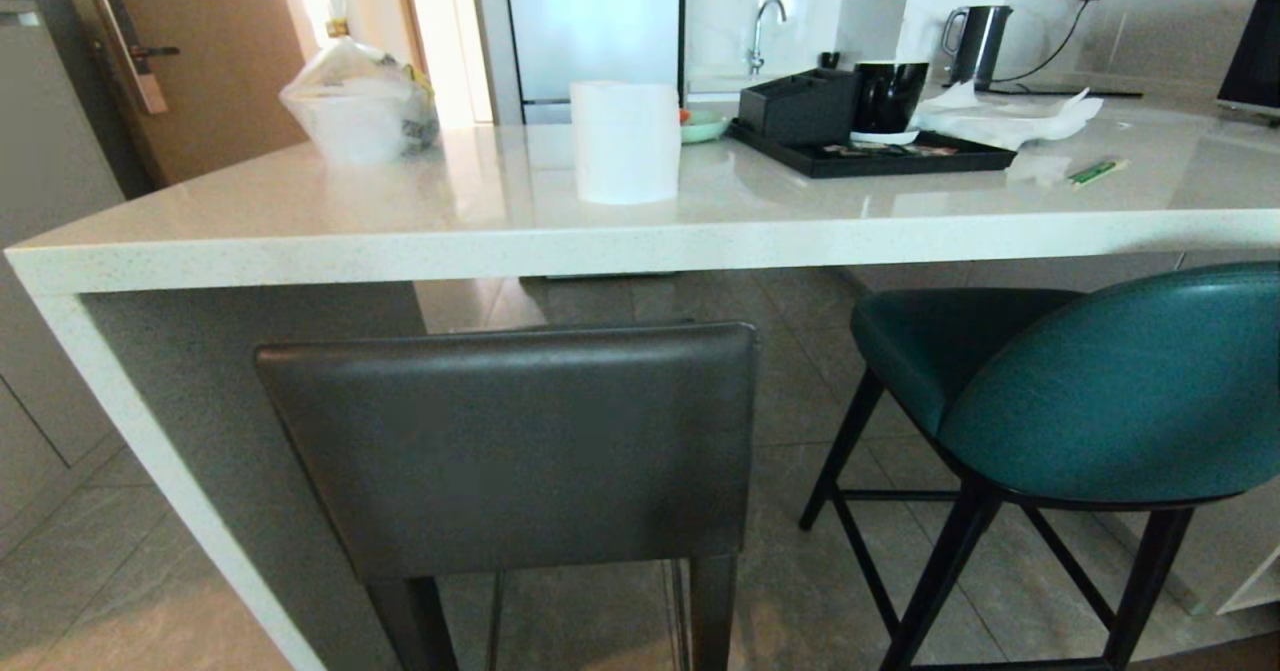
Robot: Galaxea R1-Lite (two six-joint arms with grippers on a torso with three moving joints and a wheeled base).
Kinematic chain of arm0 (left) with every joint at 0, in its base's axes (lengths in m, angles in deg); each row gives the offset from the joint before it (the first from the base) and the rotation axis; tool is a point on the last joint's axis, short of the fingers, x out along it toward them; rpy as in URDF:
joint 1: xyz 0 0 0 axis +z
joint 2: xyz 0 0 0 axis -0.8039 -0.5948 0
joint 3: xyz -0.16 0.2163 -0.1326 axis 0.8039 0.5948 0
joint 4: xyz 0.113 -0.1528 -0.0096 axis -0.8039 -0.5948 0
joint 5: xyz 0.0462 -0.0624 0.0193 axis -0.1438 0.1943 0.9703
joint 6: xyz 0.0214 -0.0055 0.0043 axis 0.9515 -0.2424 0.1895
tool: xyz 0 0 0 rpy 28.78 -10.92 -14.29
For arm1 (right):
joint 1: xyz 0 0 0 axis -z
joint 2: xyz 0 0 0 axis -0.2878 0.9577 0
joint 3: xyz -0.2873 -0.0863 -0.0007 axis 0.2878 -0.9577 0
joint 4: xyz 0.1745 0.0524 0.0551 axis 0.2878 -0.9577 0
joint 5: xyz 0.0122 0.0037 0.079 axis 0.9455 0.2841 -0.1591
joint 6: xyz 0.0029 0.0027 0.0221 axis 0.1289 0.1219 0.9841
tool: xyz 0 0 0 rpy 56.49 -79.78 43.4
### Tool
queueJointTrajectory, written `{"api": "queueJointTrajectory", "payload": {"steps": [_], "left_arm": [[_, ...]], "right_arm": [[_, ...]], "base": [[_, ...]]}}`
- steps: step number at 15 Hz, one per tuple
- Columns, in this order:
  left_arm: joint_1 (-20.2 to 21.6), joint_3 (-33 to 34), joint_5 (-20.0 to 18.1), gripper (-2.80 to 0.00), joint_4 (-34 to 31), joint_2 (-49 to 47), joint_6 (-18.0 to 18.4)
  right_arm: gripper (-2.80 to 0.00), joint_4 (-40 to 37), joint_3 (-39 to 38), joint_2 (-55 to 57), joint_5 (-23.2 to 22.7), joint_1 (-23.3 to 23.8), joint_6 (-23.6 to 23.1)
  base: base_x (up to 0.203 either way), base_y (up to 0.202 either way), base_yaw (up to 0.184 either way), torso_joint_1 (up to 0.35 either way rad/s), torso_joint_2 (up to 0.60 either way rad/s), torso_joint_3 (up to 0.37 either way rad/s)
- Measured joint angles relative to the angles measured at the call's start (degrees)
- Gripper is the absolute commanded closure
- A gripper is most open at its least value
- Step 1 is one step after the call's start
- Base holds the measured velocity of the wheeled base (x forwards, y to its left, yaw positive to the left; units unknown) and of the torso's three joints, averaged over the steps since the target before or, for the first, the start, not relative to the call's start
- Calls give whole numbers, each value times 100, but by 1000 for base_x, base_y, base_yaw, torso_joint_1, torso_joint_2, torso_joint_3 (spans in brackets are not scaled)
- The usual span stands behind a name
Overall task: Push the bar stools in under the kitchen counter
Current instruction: Pull the gray chair out from under the dining table
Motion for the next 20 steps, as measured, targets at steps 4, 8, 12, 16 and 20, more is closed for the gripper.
{"api": "queueJointTrajectory", "payload": {"steps": [4, 8, 12, 16, 20], "left_arm": [[125, 1969, -2507, -280, 907, 236, -205], [1280, 3811, -5643, -280, 2027, 176, 295], [3227, 4973, -8961, -280, 2992, -502, 1278], [3680, 5681, -11014, -280, 3245, -1301, 2450], [3603, 5837, -11077, -280, 3265, -1722, 2656]], "right_arm": [[-280, 2910, -2328, -87, -771, -14, -462], [-280, 5184, -4477, -384, -2713, -6, -1143], [-280, 5907, -5805, -467, -4382, 9, -1673], [-280, 5976, -6180, -306, -5156, 40, -2174], [-280, 5976, -6021, 64, -5307, 1094, -2830]], "base": [[0, 0, 0, 0, 0, 0], [0, 0, 0, 0, 0, 0], [0, 0, 0, 0, 0, 0], [0, 0, 0, 0, 0, 0], [0, 0, 0, 0, 0, 0]]}}
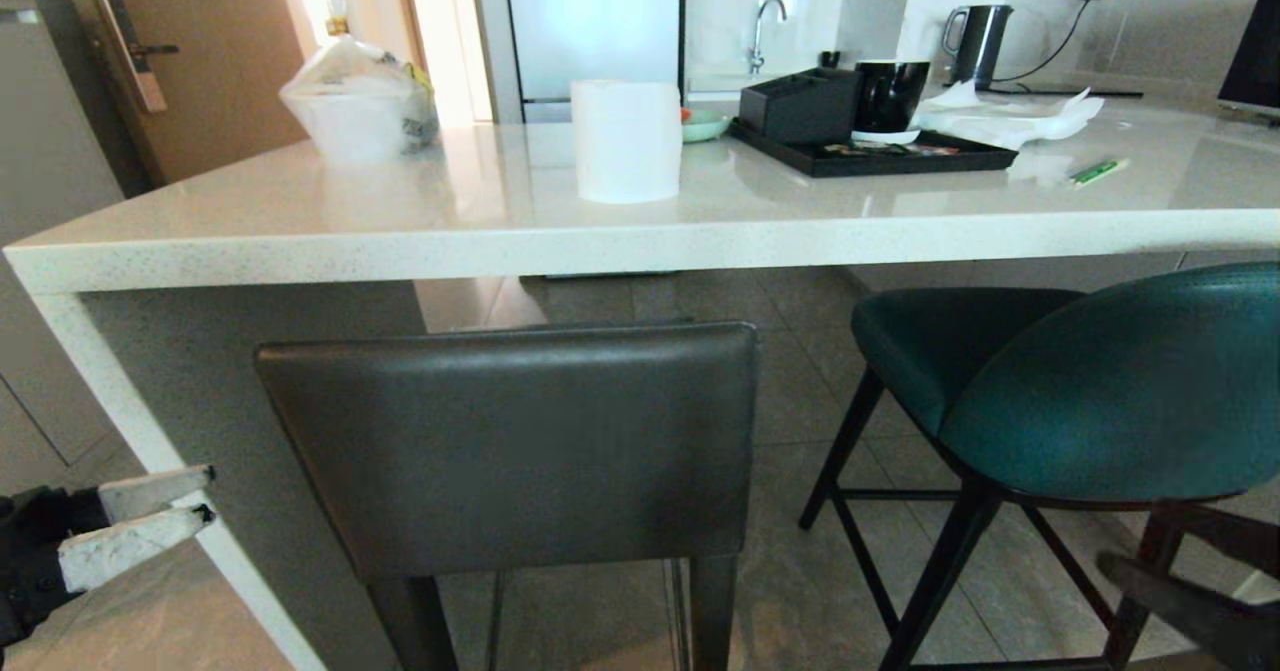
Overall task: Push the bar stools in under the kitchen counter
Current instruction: Pull the gray chair out from under the dining table
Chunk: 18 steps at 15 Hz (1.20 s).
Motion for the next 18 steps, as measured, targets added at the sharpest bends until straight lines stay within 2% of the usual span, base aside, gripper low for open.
{"api": "queueJointTrajectory", "payload": {"steps": [3, 5, 6, 8, 9, 10, 13, 15, 18], "left_arm": [[3, 0, 9, -280, 14, -155, 37], [5, 31, -11, -280, 290, -283, 62], [2, 99, -32, -280, 542, -356, 50], [-10, 334, -49, -280, 1047, -475, 40], [-11, 413, -46, -280, 1224, -528, 40], [-13, 457, -52, -280, 1358, -598, 39], [-89, 400, -53, -280, 1699, -912, -2], [-140, 234, -55, -280, 1744, -1133, 10], [-439, -67, -41, -280, 1752, -1454, 26]], "right_arm": [[-280, -90, 506, 568, -575, 1924, -402], [-280, -337, 832, 880, -990, 3263, -837], [-280, -440, 881, 974, -1352, 3774, -1052], [-280, -582, 558, 1032, -2639, 4466, -1578], [-280, -620, 280, 1015, -3217, 4544, -1809], [-280, -627, 44, 995, -3684, 4422, -1968], [-280, -518, -258, 1217, -4569, 3680, -2113], [-280, -354, -128, 1554, -4743, 3349, -2139], [-280, -31, 122, 2014, -4749, 3102, -2159]], "base": [[0, 0, 0, 0, 0, 0], [0, 0, 0, 0, 0, 0], [0, 0, 0, 0, 0, 0], [0, 0, 0, 0, 0, 0], [0, 0, 0, 0, 0, 0], [0, 0, 0, 0, 0, 0], [0, 0, 0, 0, 0, 0], [0, 0, 0, 0, 0, 0], [0, 0, 0, 0, 0, 0]]}}
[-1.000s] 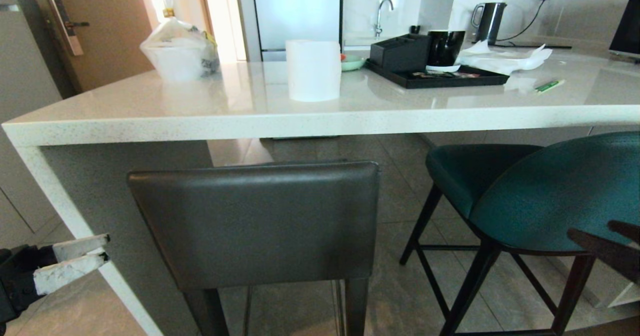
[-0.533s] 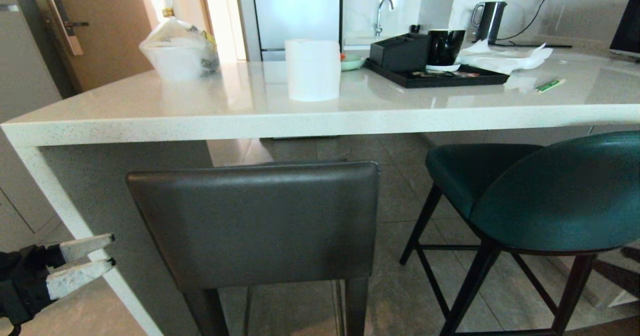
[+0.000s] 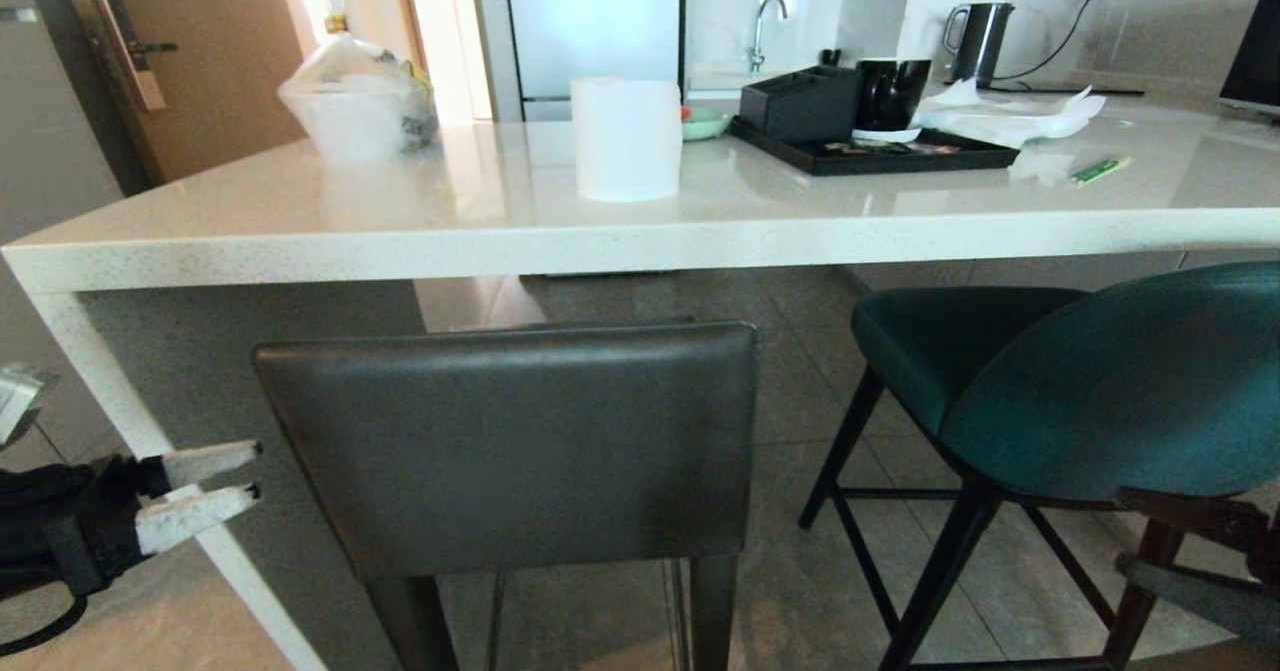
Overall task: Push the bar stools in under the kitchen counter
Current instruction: Pull the gray chair out from under the dining table
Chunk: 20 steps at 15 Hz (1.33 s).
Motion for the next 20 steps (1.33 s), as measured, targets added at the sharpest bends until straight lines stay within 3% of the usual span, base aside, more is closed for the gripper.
{"api": "queueJointTrajectory", "payload": {"steps": [4, 7, 9, 14, 17, 20], "left_arm": [[-255, -410, 28, -280, 23, -627, 36], [-365, -539, 23, -280, 401, -964, 129], [-416, -556, 36, -280, 681, -1116, 129], [-454, -511, 4, -280, 1511, -1530, 135], [-566, -595, -39, -280, 2215, -1919, 133], [-584, -547, -288, -280, 2316, -1986, 100]], "right_arm": [[-280, 645, 181, 1006, 151, -535, -116], [-280, 1490, 239, 1742, 740, -1239, -125], [-280, 1633, 450, 2104, 1190, -1650, -132], [-280, 2168, 856, 2995, 1825, -2517, -129], [-280, 3203, 961, 3432, 2531, -3079, 283], [-280, 3697, 1122, 3591, 2721, -3564, 916]], "base": [[0, 0, 0, 0, 0, 0], [0, 0, 0, 0, 0, 0], [0, 0, 0, 0, 0, 0], [0, 0, 0, 0, 0, 0], [0, 0, 0, 0, 0, 0], [0, 0, 0, 0, 0, 0]]}}
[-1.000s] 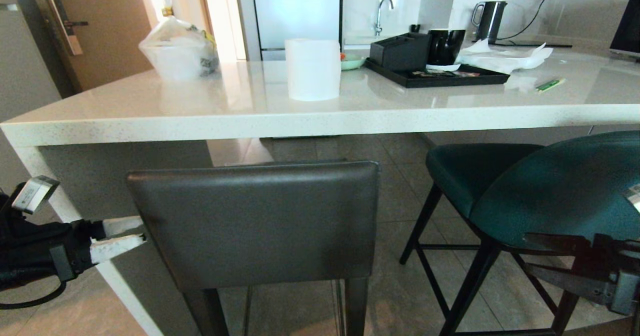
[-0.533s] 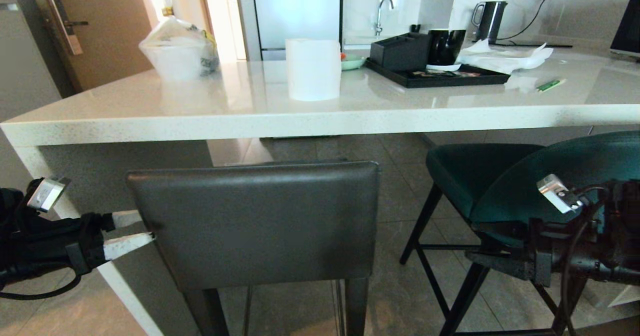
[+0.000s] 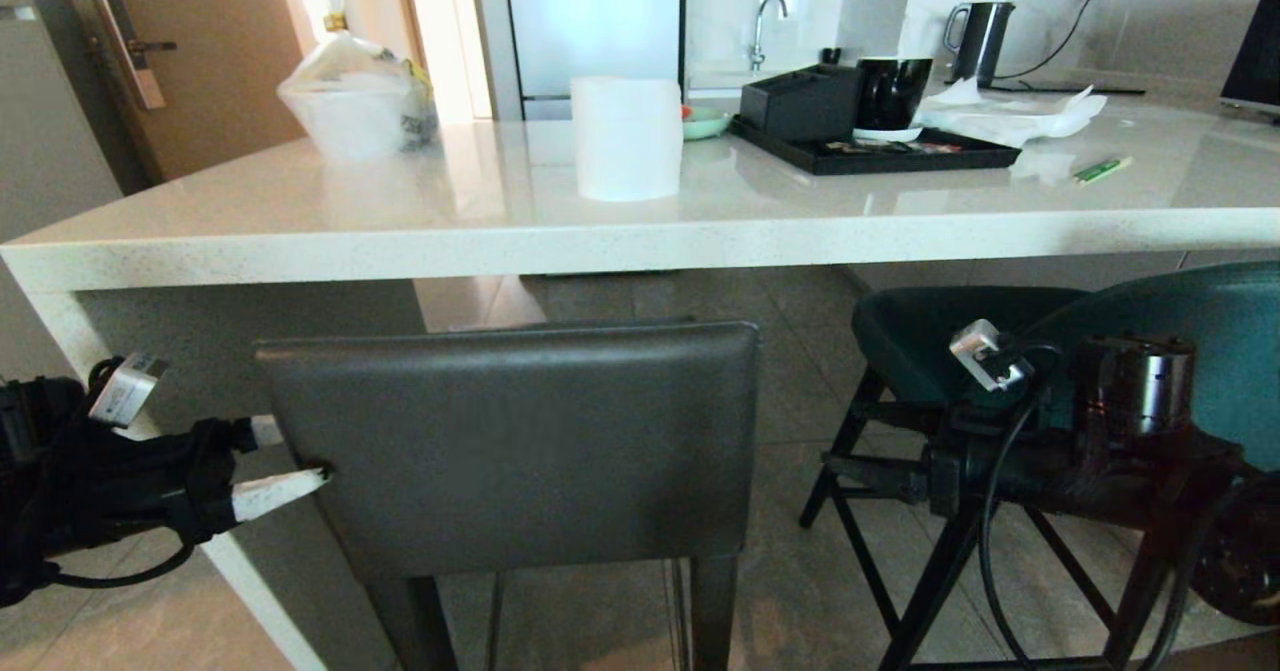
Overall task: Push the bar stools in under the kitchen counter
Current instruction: Pull the gray chair out from under the dining table
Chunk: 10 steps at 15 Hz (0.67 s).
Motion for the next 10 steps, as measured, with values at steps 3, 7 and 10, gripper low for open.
{"api": "queueJointTrajectory", "payload": {"steps": [3, 7, 10], "left_arm": [[27, 129, -90, -280, 7, 103, -20], [36, 116, -137, -280, 20, 9, -73], [50, 34, -128, -280, 91, -142, -74]], "right_arm": [[-280, 278, -204, 0, -7, -469, 52], [-280, 1072, -297, 418, 7, -564, 70], [-280, 1621, -183, 911, 30, -564, 52]], "base": [[0, 0, 0, 0, 0, 0], [0, 0, 0, 0, 0, 0], [0, 0, 0, 0, 0, 0]]}}
